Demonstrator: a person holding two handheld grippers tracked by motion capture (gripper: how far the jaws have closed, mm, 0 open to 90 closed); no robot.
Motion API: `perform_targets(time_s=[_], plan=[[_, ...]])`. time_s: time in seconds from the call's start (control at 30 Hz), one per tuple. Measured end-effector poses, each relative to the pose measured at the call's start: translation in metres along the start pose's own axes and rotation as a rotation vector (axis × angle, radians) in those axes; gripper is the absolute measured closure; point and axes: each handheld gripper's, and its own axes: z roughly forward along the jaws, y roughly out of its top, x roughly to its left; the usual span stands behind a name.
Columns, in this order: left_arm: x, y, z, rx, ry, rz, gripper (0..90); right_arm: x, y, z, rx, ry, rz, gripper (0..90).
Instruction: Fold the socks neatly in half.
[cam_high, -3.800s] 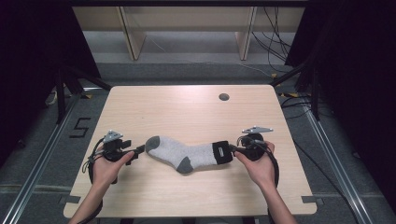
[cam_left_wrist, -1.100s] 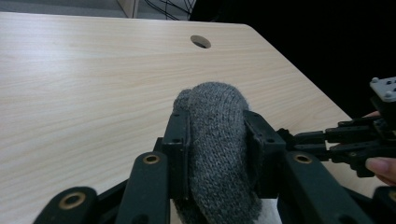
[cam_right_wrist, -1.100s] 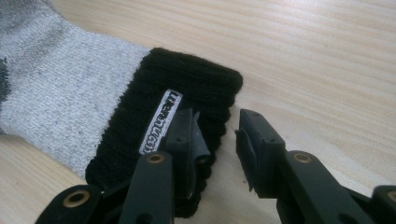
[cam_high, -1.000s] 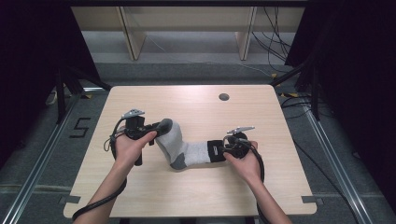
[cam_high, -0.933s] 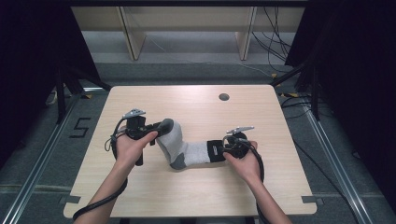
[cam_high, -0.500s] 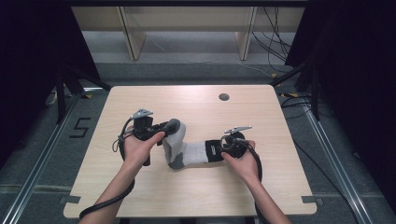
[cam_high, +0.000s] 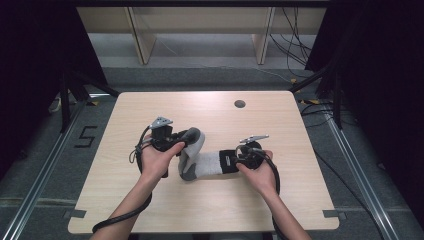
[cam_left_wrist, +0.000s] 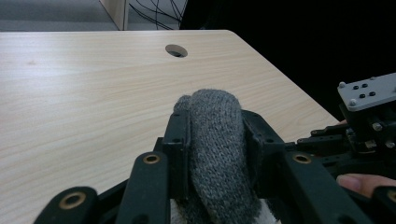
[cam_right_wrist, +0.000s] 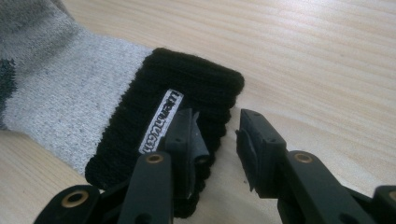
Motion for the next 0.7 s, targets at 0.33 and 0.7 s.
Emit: perform_targets(time_s=[0.33,0.7], plan=[[-0.008,0.0,0.005,0.001,0.012,0.015,65.4,0.002,0.0,0.001,-0.001,0.0,0.0,66.5],[-0.016,-0.001,0.016,0.002,-0.006,0.024,65.6,0.001,0.0,0.001,0.001,0.005,-0.006,66.5]])
